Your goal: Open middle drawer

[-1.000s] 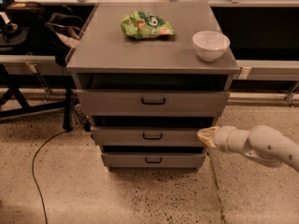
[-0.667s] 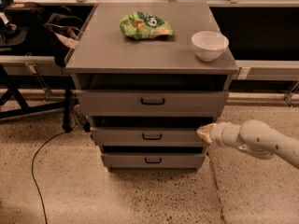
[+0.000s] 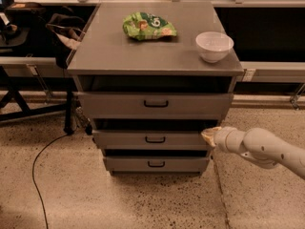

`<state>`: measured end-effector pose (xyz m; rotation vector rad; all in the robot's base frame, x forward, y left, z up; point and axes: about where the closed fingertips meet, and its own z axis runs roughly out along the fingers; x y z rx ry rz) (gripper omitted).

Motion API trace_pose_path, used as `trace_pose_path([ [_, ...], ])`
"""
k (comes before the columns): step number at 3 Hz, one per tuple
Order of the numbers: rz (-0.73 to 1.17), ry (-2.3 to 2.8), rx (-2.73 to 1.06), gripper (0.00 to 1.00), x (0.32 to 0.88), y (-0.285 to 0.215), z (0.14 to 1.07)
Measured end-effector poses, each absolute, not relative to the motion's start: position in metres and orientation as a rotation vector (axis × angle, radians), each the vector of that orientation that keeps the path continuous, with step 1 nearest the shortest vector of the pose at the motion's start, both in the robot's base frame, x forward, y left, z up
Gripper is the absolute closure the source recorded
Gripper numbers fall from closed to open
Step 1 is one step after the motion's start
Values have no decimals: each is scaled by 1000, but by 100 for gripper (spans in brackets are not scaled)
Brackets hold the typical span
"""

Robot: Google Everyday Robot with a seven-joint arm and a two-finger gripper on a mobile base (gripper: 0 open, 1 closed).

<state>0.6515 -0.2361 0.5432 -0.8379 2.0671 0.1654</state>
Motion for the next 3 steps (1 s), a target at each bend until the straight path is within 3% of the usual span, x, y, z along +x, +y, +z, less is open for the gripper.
trace_pose_path([
  [3, 139, 1975, -584, 100, 713, -238, 509],
])
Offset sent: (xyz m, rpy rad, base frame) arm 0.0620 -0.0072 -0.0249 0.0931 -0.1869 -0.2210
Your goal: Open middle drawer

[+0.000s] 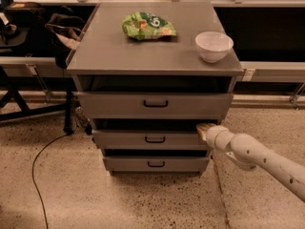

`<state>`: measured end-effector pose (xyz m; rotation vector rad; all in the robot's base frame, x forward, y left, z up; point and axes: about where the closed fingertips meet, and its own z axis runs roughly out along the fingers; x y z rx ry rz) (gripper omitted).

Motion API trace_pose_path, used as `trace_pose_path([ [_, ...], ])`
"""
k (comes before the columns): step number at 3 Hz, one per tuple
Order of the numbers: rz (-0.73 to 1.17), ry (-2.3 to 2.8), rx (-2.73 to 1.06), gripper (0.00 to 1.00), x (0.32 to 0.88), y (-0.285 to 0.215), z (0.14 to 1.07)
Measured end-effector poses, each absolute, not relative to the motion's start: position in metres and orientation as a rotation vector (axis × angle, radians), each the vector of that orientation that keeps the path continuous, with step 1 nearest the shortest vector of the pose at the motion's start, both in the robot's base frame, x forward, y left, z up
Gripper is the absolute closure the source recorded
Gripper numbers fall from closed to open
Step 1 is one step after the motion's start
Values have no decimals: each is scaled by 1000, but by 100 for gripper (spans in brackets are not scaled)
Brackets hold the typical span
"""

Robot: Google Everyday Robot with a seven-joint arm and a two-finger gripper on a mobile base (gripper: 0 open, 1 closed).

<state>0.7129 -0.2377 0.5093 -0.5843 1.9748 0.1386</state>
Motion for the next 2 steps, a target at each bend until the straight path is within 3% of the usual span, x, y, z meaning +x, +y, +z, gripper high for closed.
trace_pose_path([
  [2, 144, 1979, -552, 100, 763, -220, 492],
])
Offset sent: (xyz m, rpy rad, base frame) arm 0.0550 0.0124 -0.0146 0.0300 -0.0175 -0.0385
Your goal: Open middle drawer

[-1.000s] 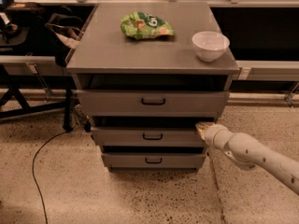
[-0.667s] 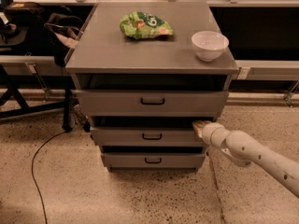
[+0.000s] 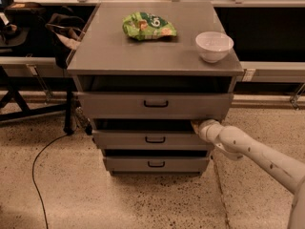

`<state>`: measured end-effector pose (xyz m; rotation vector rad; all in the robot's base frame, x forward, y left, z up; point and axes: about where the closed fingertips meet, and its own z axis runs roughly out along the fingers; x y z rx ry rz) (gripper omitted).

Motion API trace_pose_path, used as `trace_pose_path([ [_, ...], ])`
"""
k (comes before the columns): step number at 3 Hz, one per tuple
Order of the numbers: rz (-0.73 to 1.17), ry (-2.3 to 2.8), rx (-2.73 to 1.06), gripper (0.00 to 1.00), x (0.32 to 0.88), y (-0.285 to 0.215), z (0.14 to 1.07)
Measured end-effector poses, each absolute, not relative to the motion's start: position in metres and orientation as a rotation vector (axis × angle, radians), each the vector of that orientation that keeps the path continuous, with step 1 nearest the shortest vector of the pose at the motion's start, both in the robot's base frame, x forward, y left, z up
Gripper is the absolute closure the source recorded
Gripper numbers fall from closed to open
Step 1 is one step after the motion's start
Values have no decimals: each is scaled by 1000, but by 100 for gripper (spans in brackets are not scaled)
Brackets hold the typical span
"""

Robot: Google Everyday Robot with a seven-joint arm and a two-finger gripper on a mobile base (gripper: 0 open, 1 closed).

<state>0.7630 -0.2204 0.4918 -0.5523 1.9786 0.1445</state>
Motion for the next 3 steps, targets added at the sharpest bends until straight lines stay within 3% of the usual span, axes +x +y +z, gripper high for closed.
trace_pose_path([
  [3, 163, 2056, -594, 100, 764, -211, 479],
])
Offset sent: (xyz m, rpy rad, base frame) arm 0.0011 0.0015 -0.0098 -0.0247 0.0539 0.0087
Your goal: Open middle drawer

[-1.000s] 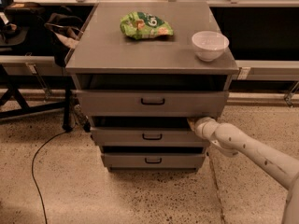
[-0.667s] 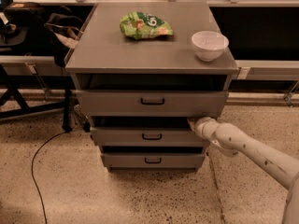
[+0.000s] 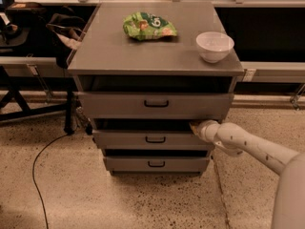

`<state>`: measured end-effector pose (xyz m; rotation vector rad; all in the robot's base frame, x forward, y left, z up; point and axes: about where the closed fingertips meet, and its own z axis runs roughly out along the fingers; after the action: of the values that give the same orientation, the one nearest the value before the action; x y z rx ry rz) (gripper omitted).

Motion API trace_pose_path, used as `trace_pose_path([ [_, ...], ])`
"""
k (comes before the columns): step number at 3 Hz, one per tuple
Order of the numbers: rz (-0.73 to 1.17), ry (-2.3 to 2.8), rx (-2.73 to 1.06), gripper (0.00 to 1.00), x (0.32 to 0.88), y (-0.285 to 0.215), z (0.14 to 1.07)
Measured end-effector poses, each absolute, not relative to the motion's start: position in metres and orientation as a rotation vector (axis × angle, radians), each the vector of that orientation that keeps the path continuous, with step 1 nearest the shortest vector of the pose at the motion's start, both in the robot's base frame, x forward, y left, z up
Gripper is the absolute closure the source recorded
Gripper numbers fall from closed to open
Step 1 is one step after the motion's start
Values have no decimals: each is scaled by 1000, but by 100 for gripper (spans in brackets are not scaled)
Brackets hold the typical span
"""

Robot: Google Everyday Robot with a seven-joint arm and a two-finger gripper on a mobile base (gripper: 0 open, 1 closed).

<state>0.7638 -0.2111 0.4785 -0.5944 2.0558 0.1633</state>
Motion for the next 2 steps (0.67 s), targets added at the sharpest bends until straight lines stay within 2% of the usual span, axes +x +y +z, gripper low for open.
trace_pose_path([
  [2, 178, 2119, -662, 100, 757, -219, 464],
])
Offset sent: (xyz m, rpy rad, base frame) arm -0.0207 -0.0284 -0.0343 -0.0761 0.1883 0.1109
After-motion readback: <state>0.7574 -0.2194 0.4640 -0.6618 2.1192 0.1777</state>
